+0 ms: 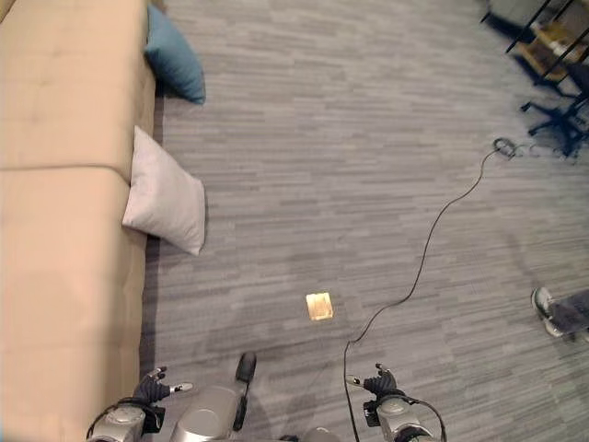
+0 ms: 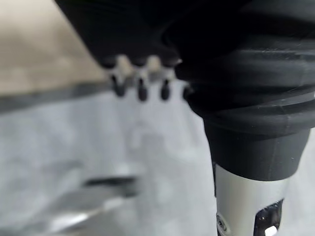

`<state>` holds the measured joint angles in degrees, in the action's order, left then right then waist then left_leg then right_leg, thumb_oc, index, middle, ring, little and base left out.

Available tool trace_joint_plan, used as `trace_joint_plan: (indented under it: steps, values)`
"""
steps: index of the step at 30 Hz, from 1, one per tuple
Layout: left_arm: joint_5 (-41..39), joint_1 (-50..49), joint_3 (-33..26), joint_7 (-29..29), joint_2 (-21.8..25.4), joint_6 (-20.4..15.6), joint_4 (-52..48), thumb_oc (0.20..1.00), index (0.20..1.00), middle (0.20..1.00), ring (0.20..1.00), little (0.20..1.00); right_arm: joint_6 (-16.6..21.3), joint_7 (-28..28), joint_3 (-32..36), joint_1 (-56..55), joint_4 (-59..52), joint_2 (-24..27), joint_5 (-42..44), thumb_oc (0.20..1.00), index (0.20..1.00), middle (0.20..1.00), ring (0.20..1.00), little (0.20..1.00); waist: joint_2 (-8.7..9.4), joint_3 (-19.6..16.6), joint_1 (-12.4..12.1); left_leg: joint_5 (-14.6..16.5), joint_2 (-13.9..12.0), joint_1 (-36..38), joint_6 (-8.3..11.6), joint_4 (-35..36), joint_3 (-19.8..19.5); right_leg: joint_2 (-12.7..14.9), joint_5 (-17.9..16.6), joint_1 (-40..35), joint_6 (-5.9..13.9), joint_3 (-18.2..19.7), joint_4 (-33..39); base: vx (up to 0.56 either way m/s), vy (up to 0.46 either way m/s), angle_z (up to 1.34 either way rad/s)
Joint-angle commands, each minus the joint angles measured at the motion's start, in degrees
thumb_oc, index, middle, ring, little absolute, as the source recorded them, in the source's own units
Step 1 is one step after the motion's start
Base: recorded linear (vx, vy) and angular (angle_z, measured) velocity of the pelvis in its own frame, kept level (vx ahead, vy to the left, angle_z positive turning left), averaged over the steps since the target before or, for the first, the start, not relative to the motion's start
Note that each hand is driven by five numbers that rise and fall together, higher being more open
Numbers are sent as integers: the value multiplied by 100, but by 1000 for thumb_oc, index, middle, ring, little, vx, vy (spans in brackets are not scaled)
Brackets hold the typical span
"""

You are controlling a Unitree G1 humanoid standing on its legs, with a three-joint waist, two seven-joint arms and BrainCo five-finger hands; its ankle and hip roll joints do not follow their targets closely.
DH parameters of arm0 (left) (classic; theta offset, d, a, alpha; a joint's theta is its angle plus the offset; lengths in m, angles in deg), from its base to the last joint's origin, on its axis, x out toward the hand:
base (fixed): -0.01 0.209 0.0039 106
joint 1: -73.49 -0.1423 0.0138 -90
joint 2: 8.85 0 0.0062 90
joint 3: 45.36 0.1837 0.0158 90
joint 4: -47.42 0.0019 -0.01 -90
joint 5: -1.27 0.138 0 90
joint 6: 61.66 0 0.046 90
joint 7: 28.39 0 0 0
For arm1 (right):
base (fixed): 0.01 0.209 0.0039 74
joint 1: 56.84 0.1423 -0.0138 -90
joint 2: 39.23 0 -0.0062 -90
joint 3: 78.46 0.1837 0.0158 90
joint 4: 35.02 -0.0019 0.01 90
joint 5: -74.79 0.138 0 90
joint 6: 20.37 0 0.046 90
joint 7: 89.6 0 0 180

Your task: Pick up all the scattered cushions and arrange them neatly on the sofa.

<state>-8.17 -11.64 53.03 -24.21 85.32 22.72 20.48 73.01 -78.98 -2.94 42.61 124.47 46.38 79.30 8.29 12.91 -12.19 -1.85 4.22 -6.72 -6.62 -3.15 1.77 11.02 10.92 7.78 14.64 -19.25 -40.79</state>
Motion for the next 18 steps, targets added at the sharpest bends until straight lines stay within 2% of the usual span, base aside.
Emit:
trace_joint_plan:
  steps: [1,2,4,7,8,10,13,14,15,16,17,18]
  values:
    - [-137,-153,-9,101,-159,-84,-170,1000,1000,1000,1000,1000,11,-6,120,65,-256,260,-94,1000,1000,1000,1000,1000,-428,49,-181,683,-175,387,247,-253,-449,-324,-948,-89,-300,-550,1581,279,81,-14]
    - [-137,-151,-9,101,-160,-83,-170,1000,1000,1000,1000,1000,11,-7,121,66,-256,261,-94,1000,1000,1000,1000,1000,-431,41,-173,669,-181,378,251,-244,-459,-333,-963,-90,-305,-562,1604,285,27,-11]
    - [-96,-106,20,94,-203,-100,-147,1000,1000,1000,1000,1000,8,-19,111,55,-257,290,-99,1000,1000,1000,1000,1000,-445,49,-170,757,-161,518,291,-178,-475,-231,-892,-140,-436,-566,2356,224,-29,14]
    - [-83,9,95,94,-270,-118,-69,1000,1000,1000,1000,1000,-10,-27,141,42,-238,329,-56,1000,1000,1000,1000,1000,-493,-6,-66,899,-183,755,398,-45,-708,-11,-1308,123,-384,-157,3606,364,-62,22]
    - [-98,24,128,100,-302,-141,-42,1000,1000,1000,1000,1000,-17,-28,128,29,-236,317,-55,1000,1000,1000,1000,1000,-463,-23,-31,957,-146,851,410,-29,-809,-31,-1397,150,-367,-11,3657,378,-47,30]
    - [-82,43,186,103,-350,-158,6,1000,1000,1000,1000,1000,-10,-19,128,-15,-226,307,-48,1000,1000,1000,1000,1000,-351,-74,32,1126,-120,997,458,-34,-899,-40,-1507,69,-350,-39,3769,420,-90,40]
    - [-30,57,299,87,-421,-141,54,1000,1000,1000,1000,1000,23,11,163,-158,-218,308,-11,1000,1000,1000,1000,1000,-338,-221,135,1267,-337,1163,729,-234,-1060,-210,-1364,-170,-466,-240,3819,436,-145,85]
    - [-24,57,317,78,-434,-132,55,1000,1000,1000,1000,1000,39,19,181,-163,-219,295,18,1000,1000,1000,1000,1000,-335,-267,185,1174,-411,1099,825,-397,-1051,-235,-1308,-240,-524,-382,3864,402,-204,108]
    - [-22,127,372,57,-449,-118,43,1000,1000,1000,1000,1000,69,56,169,-131,-235,282,79,1000,1000,1000,1000,1000,-345,-234,158,1042,-497,906,945,-922,-1000,-351,-1230,-395,-623,-452,3957,245,-174,96]
    - [-40,163,420,58,-446,-113,3,1000,1000,1000,1000,1000,70,64,164,-87,-238,279,135,1000,1000,1000,1000,1000,-322,-175,169,870,-531,548,1010,-1563,-938,-348,-1205,-439,-709,-504,3983,161,-192,60]
    - [-100,240,465,30,-436,-149,-71,1000,1000,1000,1000,1000,95,100,152,-32,-282,305,187,1000,1000,1000,1000,1000,-320,8,77,702,-544,48,1068,-2428,-862,-398,-1176,-571,-821,-544,4042,45,-111,60]
    - [-100,243,465,30,-436,-149,-70,1000,1000,1000,1000,1000,95,100,154,-30,-281,306,187,1000,1000,1000,1000,1000,-332,-1,83,722,-553,16,1069,-2470,-872,-411,-1177,-561,-824,-553,4042,47,-122,39]
